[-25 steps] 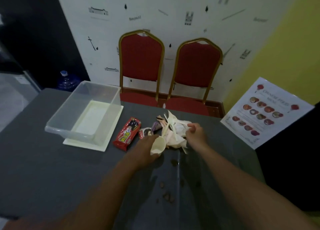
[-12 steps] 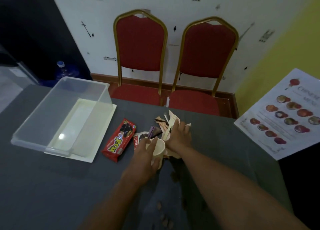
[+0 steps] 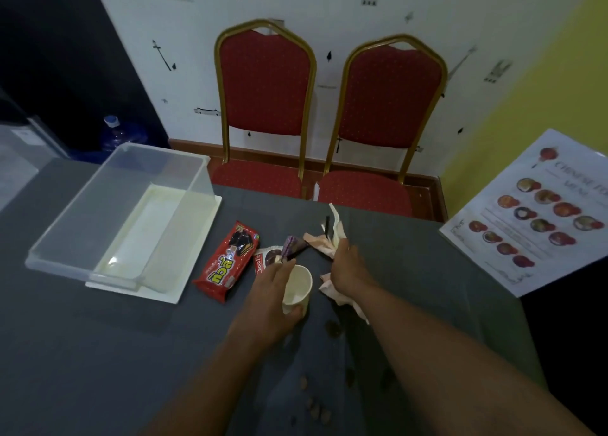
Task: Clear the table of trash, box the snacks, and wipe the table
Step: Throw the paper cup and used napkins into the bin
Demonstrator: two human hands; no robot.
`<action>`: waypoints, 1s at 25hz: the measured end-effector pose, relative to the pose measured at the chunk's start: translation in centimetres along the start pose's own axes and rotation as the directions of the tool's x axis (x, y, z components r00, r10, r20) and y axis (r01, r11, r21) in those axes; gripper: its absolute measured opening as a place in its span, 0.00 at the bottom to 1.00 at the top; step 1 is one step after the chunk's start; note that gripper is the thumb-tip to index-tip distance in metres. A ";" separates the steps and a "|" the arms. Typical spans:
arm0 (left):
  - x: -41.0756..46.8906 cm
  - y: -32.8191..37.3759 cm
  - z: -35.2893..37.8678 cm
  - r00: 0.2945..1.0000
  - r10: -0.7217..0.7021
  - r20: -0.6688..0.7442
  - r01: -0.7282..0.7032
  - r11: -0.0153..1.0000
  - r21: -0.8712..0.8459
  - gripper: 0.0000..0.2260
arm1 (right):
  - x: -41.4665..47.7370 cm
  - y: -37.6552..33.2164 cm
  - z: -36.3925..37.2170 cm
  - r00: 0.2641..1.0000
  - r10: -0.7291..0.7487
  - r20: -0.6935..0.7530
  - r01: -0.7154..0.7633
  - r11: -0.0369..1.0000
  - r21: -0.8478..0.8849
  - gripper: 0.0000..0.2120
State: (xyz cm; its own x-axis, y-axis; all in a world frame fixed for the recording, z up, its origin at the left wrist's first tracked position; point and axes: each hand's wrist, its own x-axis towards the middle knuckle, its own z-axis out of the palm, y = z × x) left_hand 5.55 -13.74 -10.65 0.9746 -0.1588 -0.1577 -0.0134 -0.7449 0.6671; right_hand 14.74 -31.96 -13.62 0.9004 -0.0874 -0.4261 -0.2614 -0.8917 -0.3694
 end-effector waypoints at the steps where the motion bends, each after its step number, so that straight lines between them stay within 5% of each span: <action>1: -0.4 -0.2 0.0 1.000 -0.002 -0.014 0.001 1.000 -0.011 0.38 | -0.1 0.1 -0.2 1.000 0.021 -0.005 -0.021 0.998 0.063 0.23; 7: -3.8 -0.9 -2.3 0.996 -0.030 -0.087 0.023 0.996 -0.080 0.37 | -3.8 -2.0 -2.2 0.981 0.079 -0.175 0.007 0.897 0.442 0.13; 17: -19.9 -10.4 -9.6 0.936 -0.189 -0.298 0.141 0.975 -0.173 0.37 | -22.5 -15.5 8.2 0.937 -0.291 -0.193 0.349 0.787 0.509 0.21; 22: -31.1 -17.9 -11.7 0.894 -0.304 -0.329 0.230 0.942 -0.246 0.32 | -31.1 -19.4 19.3 0.904 -0.426 -0.043 0.389 0.775 0.498 0.06; 25: -36.8 -22.7 -12.0 0.867 -0.386 -0.315 0.337 0.920 -0.198 0.25 | -34.2 -20.2 24.7 0.828 -0.559 0.044 0.489 0.758 0.433 0.06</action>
State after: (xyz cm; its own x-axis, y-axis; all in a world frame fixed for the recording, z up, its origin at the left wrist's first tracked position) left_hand -27.35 16.76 -11.25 0.9208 0.3534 -0.1650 0.3606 -0.6105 0.7051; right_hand -19.37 0.04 -12.02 0.8765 0.4455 -0.1823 0.0916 -0.5262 -0.8454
